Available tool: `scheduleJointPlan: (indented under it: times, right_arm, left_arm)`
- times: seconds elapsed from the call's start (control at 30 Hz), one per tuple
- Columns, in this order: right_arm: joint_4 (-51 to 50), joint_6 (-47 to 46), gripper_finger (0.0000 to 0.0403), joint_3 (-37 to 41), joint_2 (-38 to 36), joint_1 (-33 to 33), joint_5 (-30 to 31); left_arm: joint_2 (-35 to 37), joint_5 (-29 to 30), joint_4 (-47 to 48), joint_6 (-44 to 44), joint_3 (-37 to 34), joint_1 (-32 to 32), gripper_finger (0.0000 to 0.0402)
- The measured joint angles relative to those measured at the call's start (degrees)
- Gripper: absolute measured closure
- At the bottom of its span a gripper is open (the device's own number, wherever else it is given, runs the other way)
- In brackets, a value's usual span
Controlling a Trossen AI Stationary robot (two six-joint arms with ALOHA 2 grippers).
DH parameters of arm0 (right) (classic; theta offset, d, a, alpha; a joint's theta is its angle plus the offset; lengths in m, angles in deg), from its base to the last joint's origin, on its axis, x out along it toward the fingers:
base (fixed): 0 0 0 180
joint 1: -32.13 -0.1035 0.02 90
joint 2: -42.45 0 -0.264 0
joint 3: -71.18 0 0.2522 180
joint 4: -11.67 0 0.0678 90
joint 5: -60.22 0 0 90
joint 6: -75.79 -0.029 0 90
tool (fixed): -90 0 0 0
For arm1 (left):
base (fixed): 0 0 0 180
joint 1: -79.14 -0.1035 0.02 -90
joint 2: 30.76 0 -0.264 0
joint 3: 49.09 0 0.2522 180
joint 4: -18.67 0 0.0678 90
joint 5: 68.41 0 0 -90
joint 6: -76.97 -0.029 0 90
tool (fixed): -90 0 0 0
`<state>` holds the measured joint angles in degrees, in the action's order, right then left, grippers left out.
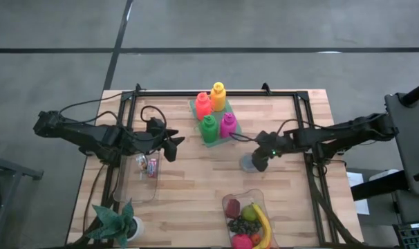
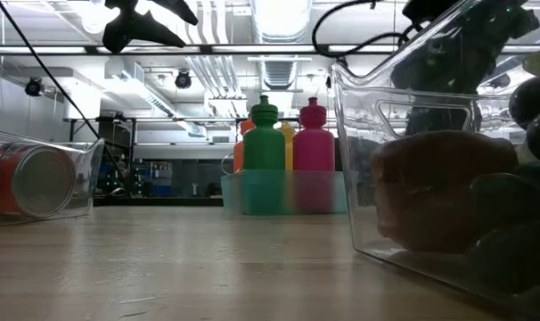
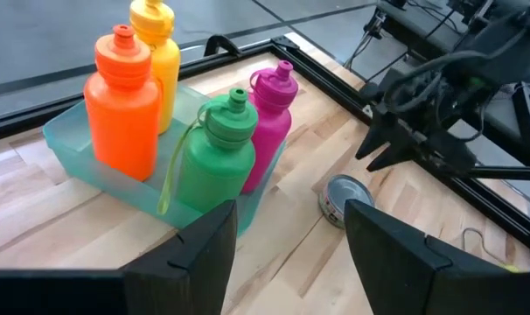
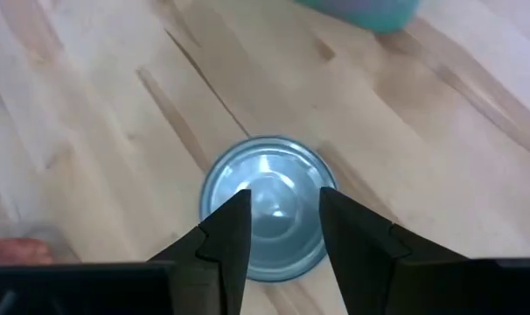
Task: Pick & Place Food Item
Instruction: Put the green and white tuna can into the top transparent bin
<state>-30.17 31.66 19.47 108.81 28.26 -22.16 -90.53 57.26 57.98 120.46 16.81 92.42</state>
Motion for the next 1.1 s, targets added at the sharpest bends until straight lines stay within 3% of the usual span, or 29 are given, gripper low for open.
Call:
scheduleJointPlan:
  times: [0.2, 0.4, 0.63, 0.8, 1.1]
  right_arm:
    - [4.1, 1.4, 0.0269, 4.2, 2.7, -1.3, -0.2]
    - [13.4, 9.7, 0.0269, 7.4, 6.6, -3.9, -0.3]
    - [16.9, 8.9, 0.0269, 7.7, 11.8, -3.9, 0.5]
    - [27.4, 9.1, 0.0269, 7.8, 16.6, -3.9, 0.4]
    - [43.1, 18.4, 0.0269, 4.6, 26.8, -3.7, -0.1]
  left_arm:
    - [0.0, 0.4, 0.0, 0.0, 0.0, 0.0, 0.0185]
    - [0.0, 0.4, 0.1, 0.0, -0.1, 0.0, 0.0185]
    - [0.0, 0.6, 0.2, 0.0, -0.1, 0.0, 0.0185]
    - [0.0, 0.8, 0.2, 0.0, -0.1, 0.0, 0.0185]
    - [0.0, 0.8, 0.2, 0.0, -0.1, 0.0, 0.0185]
